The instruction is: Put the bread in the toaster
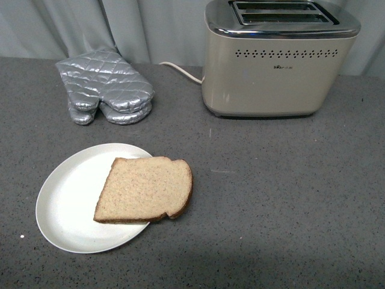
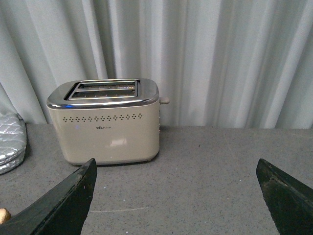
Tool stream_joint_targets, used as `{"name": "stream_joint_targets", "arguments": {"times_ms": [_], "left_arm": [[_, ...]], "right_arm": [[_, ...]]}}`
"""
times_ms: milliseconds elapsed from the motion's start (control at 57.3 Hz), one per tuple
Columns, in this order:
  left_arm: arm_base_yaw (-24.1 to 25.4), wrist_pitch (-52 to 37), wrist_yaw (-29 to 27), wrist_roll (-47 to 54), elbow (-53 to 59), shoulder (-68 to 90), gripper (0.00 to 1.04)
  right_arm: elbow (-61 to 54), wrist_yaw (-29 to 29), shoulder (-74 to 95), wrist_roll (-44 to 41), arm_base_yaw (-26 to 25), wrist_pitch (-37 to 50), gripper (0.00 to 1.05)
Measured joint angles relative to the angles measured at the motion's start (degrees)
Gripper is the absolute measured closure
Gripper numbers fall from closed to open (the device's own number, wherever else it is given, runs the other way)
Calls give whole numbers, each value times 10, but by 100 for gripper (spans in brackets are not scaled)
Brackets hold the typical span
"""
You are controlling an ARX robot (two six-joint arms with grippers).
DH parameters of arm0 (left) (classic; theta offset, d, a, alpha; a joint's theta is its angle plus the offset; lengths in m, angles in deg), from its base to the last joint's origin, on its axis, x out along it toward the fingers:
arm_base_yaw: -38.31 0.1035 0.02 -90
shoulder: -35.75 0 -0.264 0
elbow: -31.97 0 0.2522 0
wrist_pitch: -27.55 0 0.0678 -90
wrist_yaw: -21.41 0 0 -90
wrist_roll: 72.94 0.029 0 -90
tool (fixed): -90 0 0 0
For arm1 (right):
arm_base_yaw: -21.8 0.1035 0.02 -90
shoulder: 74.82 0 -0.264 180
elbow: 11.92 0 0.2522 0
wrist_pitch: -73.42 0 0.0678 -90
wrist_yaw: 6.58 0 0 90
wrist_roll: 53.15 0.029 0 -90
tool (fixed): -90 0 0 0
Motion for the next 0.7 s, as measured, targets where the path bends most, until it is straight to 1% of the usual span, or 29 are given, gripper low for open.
{"name": "stream_joint_targets", "arguments": {"times_ms": [698], "left_arm": [[0, 0, 0, 0, 0, 0, 7]], "right_arm": [[0, 0, 0, 0, 0, 0, 10]]}}
